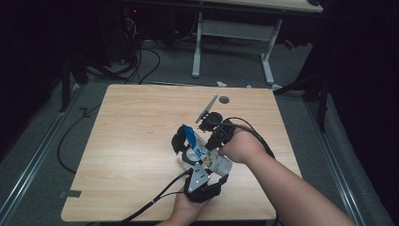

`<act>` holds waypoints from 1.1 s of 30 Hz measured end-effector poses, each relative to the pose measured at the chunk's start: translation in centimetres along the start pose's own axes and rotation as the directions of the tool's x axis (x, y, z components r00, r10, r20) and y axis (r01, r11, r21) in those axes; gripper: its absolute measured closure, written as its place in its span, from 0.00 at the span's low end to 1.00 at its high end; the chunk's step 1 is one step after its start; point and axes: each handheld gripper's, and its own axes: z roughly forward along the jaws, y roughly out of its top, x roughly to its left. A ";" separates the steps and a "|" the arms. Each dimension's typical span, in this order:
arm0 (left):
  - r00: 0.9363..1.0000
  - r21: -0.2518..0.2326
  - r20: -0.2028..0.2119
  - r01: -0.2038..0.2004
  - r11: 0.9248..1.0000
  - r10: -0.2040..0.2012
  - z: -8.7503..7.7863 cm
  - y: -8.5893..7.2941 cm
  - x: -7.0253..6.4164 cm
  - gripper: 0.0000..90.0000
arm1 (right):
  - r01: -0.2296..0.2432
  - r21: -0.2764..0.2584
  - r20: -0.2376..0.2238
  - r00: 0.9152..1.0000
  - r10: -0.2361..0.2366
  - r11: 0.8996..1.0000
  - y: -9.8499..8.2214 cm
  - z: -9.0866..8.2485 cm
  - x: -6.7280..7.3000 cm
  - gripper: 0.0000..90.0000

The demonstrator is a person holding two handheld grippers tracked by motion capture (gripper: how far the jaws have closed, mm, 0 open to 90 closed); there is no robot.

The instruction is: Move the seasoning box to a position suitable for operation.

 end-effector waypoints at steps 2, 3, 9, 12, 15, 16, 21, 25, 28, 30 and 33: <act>1.000 -0.002 0.000 0.001 1.000 -0.001 0.0 0.0 0.0 0.58 | -0.002 0.000 -0.002 1.000 0.002 1.000 0.0 0.0 0.0 1.00; 1.000 0.000 0.000 -0.001 1.000 0.001 0.0 0.0 0.0 0.58 | -0.003 -0.001 -0.001 1.000 0.003 1.000 0.0 0.0 0.0 1.00; 1.000 -0.003 0.001 0.002 1.000 -0.002 0.0 0.0 0.0 0.58 | -0.003 -0.002 -0.002 1.000 0.003 1.000 0.0 0.0 0.0 1.00; 1.000 -0.003 0.001 0.002 1.000 -0.002 0.0 0.0 0.0 0.58 | -0.003 -0.003 -0.002 1.000 0.003 1.000 0.0 0.0 0.0 1.00; 1.000 -0.003 0.001 0.001 1.000 -0.001 0.0 0.0 0.0 0.58 | -0.003 -0.002 -0.003 1.000 0.003 1.000 0.0 0.0 0.0 1.00; 1.000 -0.003 0.001 0.001 1.000 -0.001 0.0 0.0 0.0 0.58 | -0.002 -0.003 -0.003 1.000 0.002 1.000 0.0 0.0 0.0 1.00; 1.000 -0.004 0.001 0.001 1.000 -0.001 0.0 0.0 0.0 0.58 | 0.003 -0.003 -0.002 1.000 -0.003 1.000 0.0 0.0 0.0 1.00; 1.000 -0.004 0.000 0.003 1.000 -0.003 0.0 0.0 0.0 0.58 | 0.003 -0.004 -0.003 1.000 -0.003 1.000 0.0 0.0 0.0 1.00; 1.000 -0.004 0.000 0.004 1.000 -0.004 0.0 0.0 0.0 0.58 | 0.002 -0.003 -0.002 1.000 -0.002 1.000 0.0 0.0 0.0 1.00; 1.000 -0.005 0.000 0.003 1.000 -0.003 0.0 0.0 0.0 0.58 | 0.001 -0.005 -0.004 1.000 -0.001 1.000 0.0 0.0 0.0 1.00; 1.000 -0.005 0.000 0.002 1.000 -0.002 0.0 0.1 0.0 0.58 | 0.002 -0.002 -0.003 1.000 -0.002 1.000 0.1 0.0 0.0 1.00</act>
